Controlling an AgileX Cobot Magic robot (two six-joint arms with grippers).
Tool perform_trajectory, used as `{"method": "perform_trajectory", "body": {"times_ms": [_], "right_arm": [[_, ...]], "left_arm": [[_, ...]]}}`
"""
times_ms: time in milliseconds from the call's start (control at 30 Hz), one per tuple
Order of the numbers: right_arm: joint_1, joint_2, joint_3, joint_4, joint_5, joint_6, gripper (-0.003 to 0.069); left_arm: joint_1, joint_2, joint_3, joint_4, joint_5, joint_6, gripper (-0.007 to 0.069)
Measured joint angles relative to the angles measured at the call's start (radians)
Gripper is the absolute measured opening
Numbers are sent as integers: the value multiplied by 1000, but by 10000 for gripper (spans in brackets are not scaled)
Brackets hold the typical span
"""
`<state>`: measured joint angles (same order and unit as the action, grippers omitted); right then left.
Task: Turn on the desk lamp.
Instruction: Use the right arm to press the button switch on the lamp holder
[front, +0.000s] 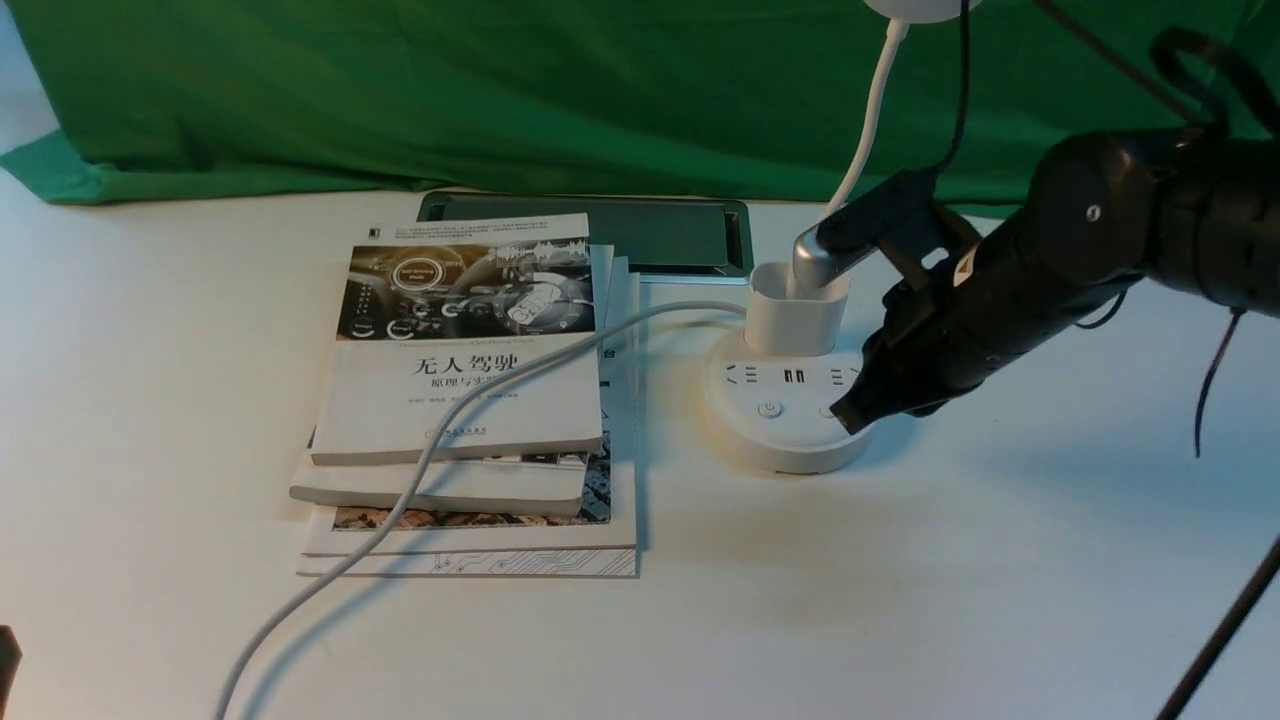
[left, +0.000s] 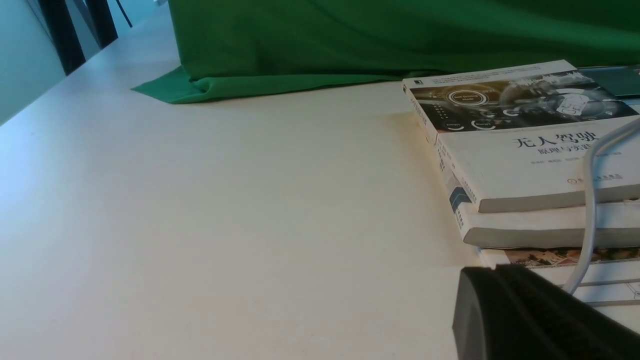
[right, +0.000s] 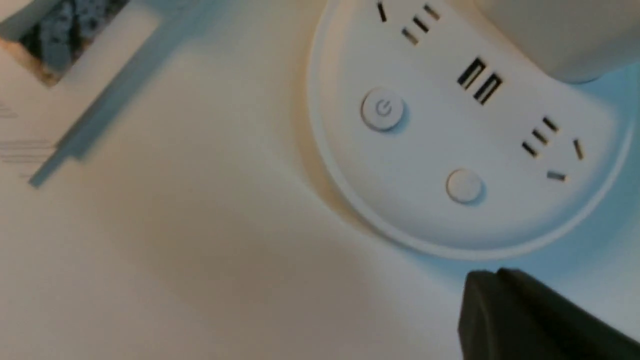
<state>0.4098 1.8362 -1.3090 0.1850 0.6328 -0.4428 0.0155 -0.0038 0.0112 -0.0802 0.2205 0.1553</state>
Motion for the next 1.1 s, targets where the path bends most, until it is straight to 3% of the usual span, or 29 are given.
{"method": "perform_trajectory", "body": {"times_ms": [367, 1100], "right_arm": [[0, 101, -8, 0, -175, 27, 30], [20, 143, -16, -3, -182, 30, 30]], "left_arm": [[0, 0, 0, 0, 0, 0, 21], [0, 0, 0, 0, 0, 0, 21]]}}
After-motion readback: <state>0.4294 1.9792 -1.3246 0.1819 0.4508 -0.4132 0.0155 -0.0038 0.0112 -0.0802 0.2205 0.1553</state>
